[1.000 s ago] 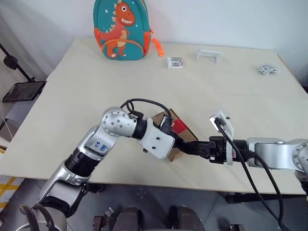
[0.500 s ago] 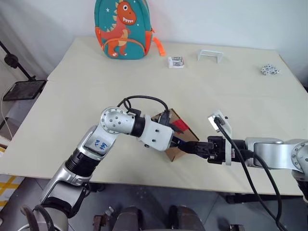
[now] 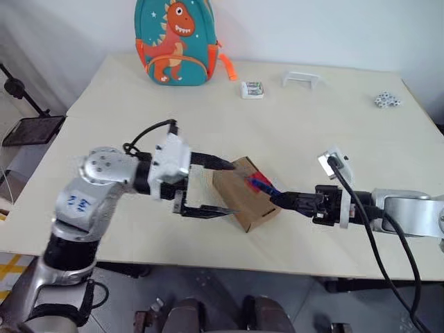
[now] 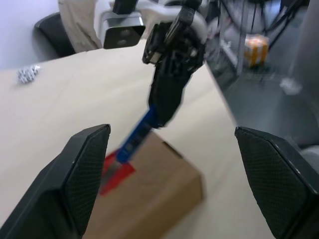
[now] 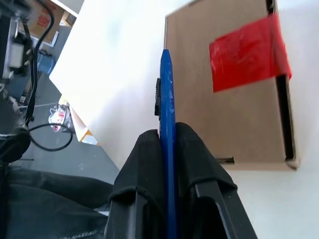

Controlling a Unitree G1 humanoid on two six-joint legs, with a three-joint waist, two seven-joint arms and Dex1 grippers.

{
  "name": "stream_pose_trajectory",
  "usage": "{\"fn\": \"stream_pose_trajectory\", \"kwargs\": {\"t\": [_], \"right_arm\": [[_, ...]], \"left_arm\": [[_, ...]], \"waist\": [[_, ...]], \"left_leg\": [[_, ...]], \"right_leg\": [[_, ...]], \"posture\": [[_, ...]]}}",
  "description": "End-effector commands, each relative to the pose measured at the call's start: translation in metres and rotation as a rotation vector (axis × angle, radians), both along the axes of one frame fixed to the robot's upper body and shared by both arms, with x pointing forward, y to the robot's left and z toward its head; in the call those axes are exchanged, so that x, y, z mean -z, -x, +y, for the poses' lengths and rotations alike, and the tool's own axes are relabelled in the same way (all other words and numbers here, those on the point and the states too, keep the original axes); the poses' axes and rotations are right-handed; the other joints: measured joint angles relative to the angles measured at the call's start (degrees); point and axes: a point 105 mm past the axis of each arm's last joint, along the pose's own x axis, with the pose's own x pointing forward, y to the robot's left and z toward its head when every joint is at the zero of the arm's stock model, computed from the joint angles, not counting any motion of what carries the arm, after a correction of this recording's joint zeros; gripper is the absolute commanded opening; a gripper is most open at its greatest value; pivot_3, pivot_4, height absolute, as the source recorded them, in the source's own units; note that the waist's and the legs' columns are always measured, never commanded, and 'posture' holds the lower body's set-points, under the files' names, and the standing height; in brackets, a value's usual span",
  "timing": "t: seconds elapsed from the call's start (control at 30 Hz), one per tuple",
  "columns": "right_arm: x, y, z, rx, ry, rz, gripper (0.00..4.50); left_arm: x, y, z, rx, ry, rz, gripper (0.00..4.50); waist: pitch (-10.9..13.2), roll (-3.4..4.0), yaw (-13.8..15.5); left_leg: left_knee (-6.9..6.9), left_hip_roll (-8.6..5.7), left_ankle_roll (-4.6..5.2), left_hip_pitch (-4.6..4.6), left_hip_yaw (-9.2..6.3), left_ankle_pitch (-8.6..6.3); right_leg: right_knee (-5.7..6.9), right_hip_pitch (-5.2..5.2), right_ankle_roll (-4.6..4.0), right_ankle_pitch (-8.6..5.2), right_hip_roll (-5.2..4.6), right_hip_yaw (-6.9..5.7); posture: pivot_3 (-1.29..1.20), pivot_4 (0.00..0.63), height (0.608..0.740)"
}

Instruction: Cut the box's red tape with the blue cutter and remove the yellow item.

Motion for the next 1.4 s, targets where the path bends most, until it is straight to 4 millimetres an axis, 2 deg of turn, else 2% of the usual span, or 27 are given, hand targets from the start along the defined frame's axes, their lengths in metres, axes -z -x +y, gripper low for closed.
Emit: {"fn": "stream_pose_trajectory", "kwargs": {"t": [0.03,0.13,0.2,0.27,0.37,0.43,0.63,0.67,0.8,1.03,1.17,1.4], "right_arm": [[-0.017,0.005,-0.01,0.011,0.005,-0.063,0.07],[-0.018,0.008,-0.019,0.031,0.039,-0.09,0.07],[-0.02,0.011,-0.03,0.048,0.09,-0.128,0.07],[-0.024,0.012,-0.039,0.068,0.118,-0.162,0.07],[-0.027,0.011,-0.048,0.105,0.17,-0.207,0.07],[-0.031,0.011,-0.055,0.124,0.216,-0.253,0.07],[-0.03,0.013,-0.059,0.13,0.362,-0.315,0.07],[-0.031,0.012,-0.057,0.139,0.359,-0.317,0.07],[-0.037,0.011,-0.045,0.116,0.384,-0.338,0.07],[-0.041,0.006,-0.021,0.095,0.376,-0.362,0.07],[-0.035,0.0,-0.016,0.115,0.399,-0.353,0.07],[-0.023,-0.02,-0.018,0.201,0.465,-0.336,0.07]], "left_arm": [[0.017,-0.008,0.034,-0.131,0.004,0.093,4.23],[0.03,-0.013,0.052,-0.194,-0.002,0.144,4.23],[0.03,-0.026,0.064,-0.264,0.021,0.159,3.86],[0.022,-0.04,0.064,-0.317,0.059,0.152,3.37],[0.014,-0.05,0.053,-0.325,0.072,0.142,2.53],[0.014,-0.052,0.037,-0.301,0.038,0.132,1.94],[0.016,-0.07,-0.007,-0.3,0.01,0.113,0.15],[0.019,-0.072,-0.013,-0.297,-0.007,0.107,0.01],[0.034,-0.079,-0.033,-0.299,-0.075,0.078,0.0],[0.053,-0.091,-0.045,-0.373,-0.126,0.052,0.0],[0.059,-0.093,-0.054,-0.373,-0.154,0.015,0.0],[0.07,-0.09,-0.06,-0.363,-0.191,0.059,0.0]], "waist": [[-0.01,0.06,0.05],[0.01,0.02,0.39],[0.01,0.02,0.68],[0.01,0.02,0.69],[0.01,0.01,0.54],[0.01,0.02,0.48],[0.01,0.01,0.45],[0.01,0.01,0.45],[0.0,0.02,0.16],[0.01,0.02,0.29],[0.01,0.01,0.46],[0.0,0.02,0.36]], "left_leg": [[-0.01,-0.02,0.0,0.01,0.0,0.0],[-0.04,-0.03,0.0,-0.01,0.0,0.0],[-0.02,-0.08,0.01,-0.04,-0.04,0.0],[-0.02,-0.12,0.04,-0.05,-0.04,0.0],[-0.02,-0.2,0.11,-0.07,-0.04,0.03],[-0.02,-0.24,0.11,-0.07,-0.03,0.03],[-0.06,-0.26,0.12,-0.06,0.0,0.04],[-0.06,-0.28,0.13,-0.06,0.0,0.05],[-0.08,-0.3,0.13,-0.04,0.09,0.08],[-0.1,-0.3,0.1,-0.05,0.08,0.11],[-0.09,-0.32,0.11,-0.07,0.01,0.12],[-0.09,-0.36,0.13,-0.11,-0.04,0.13]], "right_leg": [[0.0,0.0,0.0,0.0,0.0,0.0],[-0.03,0.0,0.0,0.0,0.04,-0.05],[-0.04,0.01,0.0,0.0,0.05,-0.09],[-0.06,0.02,0.05,0.03,0.03,-0.08],[-0.09,0.04,0.16,0.09,0.03,-0.07],[-0.08,0.04,0.18,0.1,0.04,-0.05],[-0.07,0.01,0.18,0.1,0.11,-0.04],[-0.07,0.01,0.18,0.1,0.1,-0.04],[-0.04,-0.04,0.2,0.11,0.11,-0.04],[-0.03,-0.06,0.2,0.11,0.08,-0.02],[-0.04,-0.05,0.2,0.11,0.04,-0.06],[-0.04,-0.05,0.2,0.11,0.0,-0.14]], "posture": [[0.0,0.15,0.74],[0.0,0.15,0.74],[0.0,0.15,0.74],[0.0,0.15,0.74],[0.0,0.15,0.74],[0.0,0.15,0.74],[0.0,0.15,0.74],[0.0,0.15,0.74],[0.0,0.15,0.74],[0.0,0.15,0.74],[0.0,0.15,0.74],[0.0,0.15,0.74]]}}
